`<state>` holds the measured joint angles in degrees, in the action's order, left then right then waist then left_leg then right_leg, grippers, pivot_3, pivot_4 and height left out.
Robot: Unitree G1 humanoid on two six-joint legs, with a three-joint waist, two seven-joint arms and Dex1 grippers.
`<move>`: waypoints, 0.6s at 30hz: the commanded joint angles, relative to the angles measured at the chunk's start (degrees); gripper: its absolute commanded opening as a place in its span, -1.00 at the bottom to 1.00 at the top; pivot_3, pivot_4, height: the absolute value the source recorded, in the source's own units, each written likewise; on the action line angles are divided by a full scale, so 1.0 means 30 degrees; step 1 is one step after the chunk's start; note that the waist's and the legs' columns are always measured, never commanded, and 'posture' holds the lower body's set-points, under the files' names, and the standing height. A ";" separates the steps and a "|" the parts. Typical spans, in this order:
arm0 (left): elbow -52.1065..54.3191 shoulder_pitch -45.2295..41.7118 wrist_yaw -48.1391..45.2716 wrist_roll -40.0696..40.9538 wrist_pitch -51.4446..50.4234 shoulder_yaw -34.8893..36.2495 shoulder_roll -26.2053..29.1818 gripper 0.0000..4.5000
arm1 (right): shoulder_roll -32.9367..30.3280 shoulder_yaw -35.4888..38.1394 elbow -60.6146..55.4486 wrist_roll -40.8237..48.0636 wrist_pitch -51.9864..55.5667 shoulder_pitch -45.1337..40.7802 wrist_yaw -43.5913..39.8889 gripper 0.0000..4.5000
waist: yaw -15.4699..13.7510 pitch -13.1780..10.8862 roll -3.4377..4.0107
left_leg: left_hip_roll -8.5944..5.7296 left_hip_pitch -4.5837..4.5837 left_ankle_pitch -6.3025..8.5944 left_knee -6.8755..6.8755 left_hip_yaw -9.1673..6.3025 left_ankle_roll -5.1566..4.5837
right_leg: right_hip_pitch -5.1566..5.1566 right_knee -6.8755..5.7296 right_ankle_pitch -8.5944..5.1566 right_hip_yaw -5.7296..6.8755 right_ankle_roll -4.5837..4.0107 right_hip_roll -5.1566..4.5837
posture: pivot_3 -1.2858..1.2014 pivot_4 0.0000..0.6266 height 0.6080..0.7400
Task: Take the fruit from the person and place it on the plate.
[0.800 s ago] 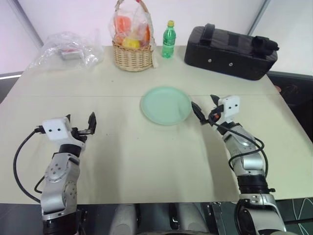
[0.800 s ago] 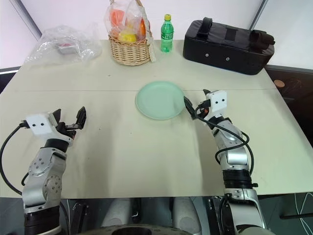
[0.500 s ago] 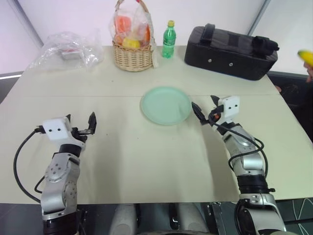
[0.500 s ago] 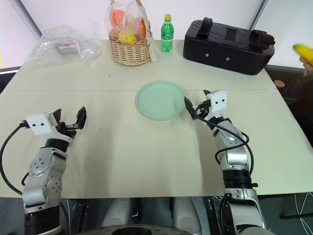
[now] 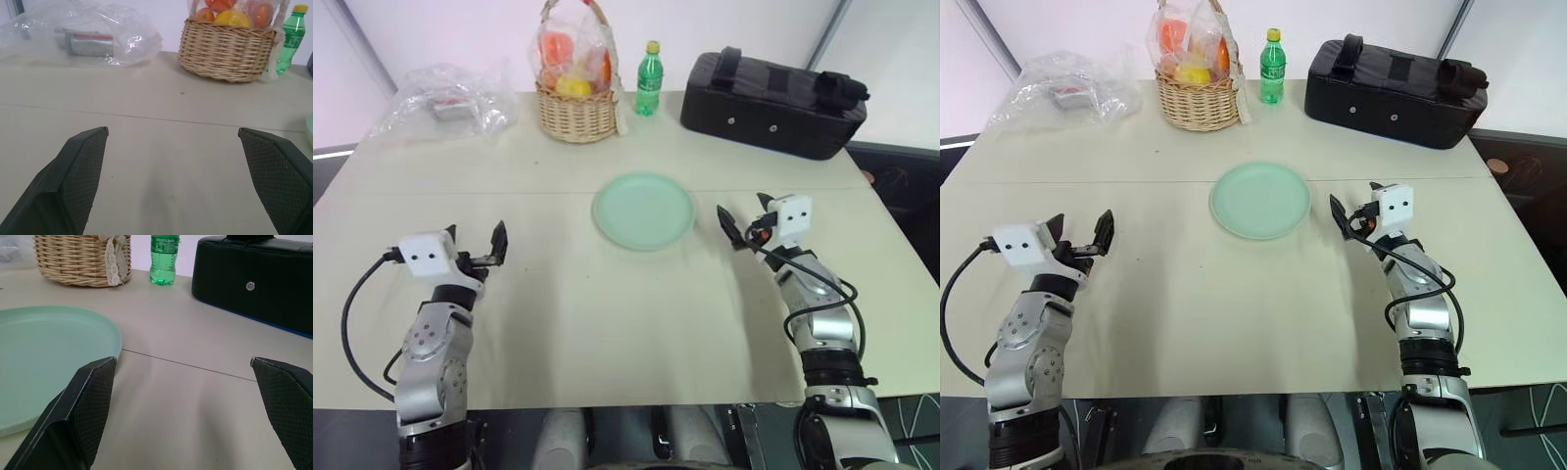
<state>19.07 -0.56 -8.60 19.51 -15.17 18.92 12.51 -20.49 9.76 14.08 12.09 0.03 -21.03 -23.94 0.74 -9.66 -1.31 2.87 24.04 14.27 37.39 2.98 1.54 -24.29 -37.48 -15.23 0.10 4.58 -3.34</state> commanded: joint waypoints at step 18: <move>-0.0316 -0.0235 -0.2308 0.1017 0.0095 0.0670 0.2403 0.98 | -0.2136 0.1278 0.0622 0.0783 -0.0318 -0.0058 -0.1602 1.00 | -0.0002 0.0000 0.0000 | 0.0000 -0.0006 0.0000 0.0001 0.0005 0.0000 | 0.0007 0.0004 0.0000 -0.0003 0.0000 -0.0001 | 0.03 -0.52 1.00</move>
<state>16.68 -1.22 -14.88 21.96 -15.47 20.04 19.08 -25.99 12.19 16.70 13.78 0.05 -20.72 -28.58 0.73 -9.66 -1.31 2.86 24.02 14.27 37.39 3.00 1.54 -24.27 -37.47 -15.23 0.09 4.58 -3.35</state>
